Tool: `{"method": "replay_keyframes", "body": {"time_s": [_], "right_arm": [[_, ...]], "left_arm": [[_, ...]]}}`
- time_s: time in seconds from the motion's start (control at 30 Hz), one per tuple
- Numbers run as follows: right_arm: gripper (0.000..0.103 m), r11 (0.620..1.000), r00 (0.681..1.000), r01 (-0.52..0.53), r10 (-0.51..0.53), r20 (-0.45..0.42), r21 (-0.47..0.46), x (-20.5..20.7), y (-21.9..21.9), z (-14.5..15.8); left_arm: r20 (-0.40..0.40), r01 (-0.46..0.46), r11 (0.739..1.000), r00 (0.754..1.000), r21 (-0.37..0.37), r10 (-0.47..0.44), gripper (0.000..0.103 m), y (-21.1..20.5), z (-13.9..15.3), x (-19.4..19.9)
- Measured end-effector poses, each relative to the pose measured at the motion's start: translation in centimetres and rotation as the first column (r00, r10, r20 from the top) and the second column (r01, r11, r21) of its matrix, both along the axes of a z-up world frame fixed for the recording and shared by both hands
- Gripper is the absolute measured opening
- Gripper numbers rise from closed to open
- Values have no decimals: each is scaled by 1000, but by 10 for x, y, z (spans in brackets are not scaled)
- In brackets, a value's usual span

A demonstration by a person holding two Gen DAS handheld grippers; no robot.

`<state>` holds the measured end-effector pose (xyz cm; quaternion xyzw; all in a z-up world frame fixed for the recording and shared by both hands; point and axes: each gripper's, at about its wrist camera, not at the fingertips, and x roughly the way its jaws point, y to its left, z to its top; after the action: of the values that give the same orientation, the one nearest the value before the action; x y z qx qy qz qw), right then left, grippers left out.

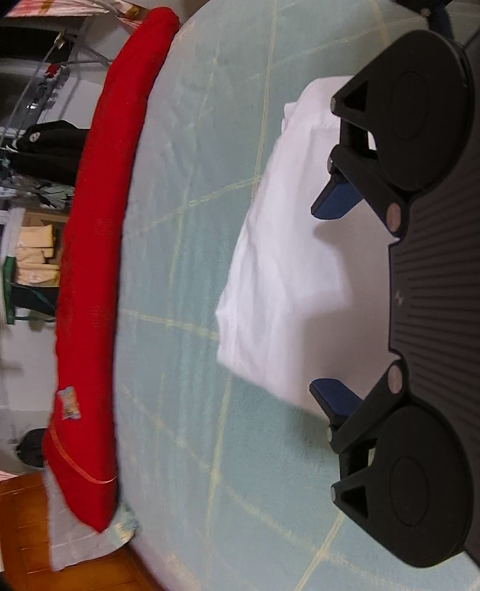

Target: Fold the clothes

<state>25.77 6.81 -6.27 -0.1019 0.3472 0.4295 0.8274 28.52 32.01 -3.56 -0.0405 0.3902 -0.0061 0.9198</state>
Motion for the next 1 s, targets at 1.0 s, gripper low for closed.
{"method": "replay_keyframes", "body": {"time_s": [1.0], "right_arm": [[103,996,996,85,-85,22,1,-29,-43,28]], "left_arm": [[167,-26,990,986,142,2,101,-55,51,-89]]}}
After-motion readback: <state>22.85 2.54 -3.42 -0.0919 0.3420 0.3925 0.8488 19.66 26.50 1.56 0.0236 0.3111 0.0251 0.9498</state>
